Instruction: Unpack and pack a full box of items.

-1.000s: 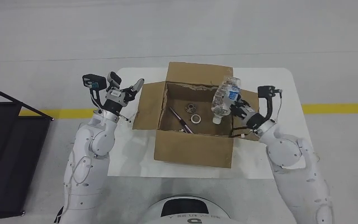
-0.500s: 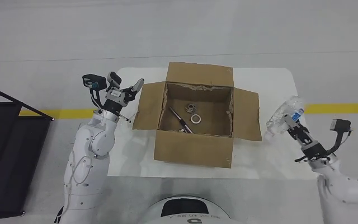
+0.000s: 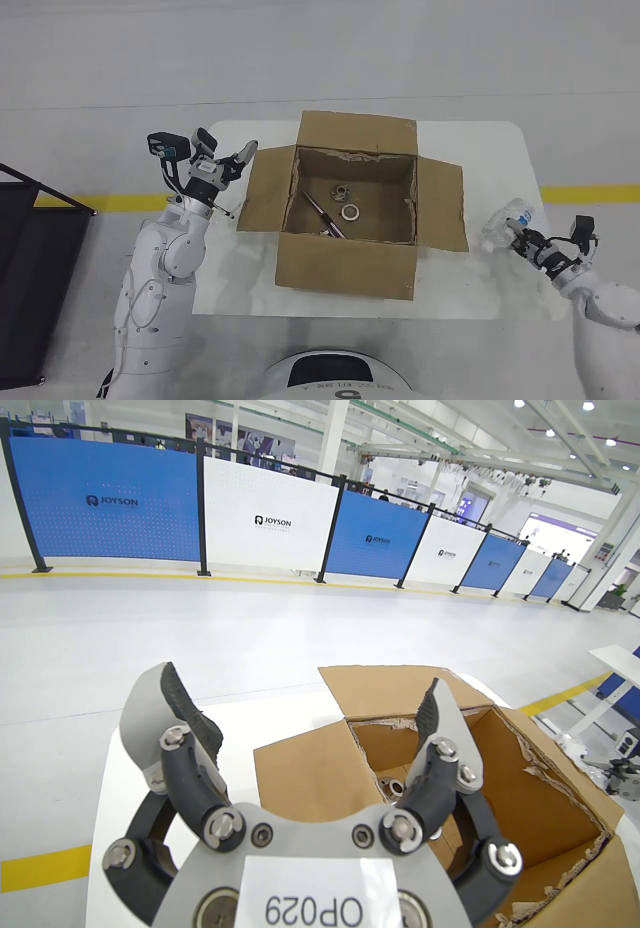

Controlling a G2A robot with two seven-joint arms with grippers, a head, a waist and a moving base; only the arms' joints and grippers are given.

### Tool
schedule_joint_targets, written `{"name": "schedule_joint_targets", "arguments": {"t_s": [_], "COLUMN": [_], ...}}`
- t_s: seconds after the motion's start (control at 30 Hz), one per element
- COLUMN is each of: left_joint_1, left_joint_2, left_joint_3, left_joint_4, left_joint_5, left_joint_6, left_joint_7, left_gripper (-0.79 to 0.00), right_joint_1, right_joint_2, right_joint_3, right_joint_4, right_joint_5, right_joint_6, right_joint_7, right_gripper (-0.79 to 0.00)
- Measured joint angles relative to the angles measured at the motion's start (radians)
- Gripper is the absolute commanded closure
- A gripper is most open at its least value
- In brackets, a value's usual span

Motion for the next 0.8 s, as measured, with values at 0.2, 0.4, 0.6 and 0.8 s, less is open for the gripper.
{"name": "schedule_joint_targets", "arguments": {"t_s": [0.2, 0.4, 0.6, 0.8], "left_joint_1": [0.0, 0.0, 0.0, 0.0], "left_joint_2": [0.0, 0.0, 0.0, 0.0], "left_joint_3": [0.0, 0.0, 0.0, 0.0], "left_joint_4": [0.0, 0.0, 0.0, 0.0], "left_joint_5": [0.0, 0.0, 0.0, 0.0], "left_joint_6": [0.0, 0.0, 0.0, 0.0], "left_joint_7": [0.0, 0.0, 0.0, 0.0], "left_gripper": [-0.785, -0.785, -0.785, -0.785], "right_joint_1": [0.045, 0.078, 0.06, 0.002], "right_joint_2": [0.013, 0.018, 0.022, 0.024], "right_joint_3": [-0.018, -0.058, -0.049, -0.023], "right_joint_4": [0.048, 0.037, 0.016, -0.051], "right_joint_5": [-0.083, -0.155, -0.149, -0.125], "right_joint_6": [0.091, 0.193, 0.179, 0.165], "right_joint_7": [-0.002, -0.023, -0.026, -0.044], "right_gripper": [0.0, -0.166, -0.326, -0.382]}}
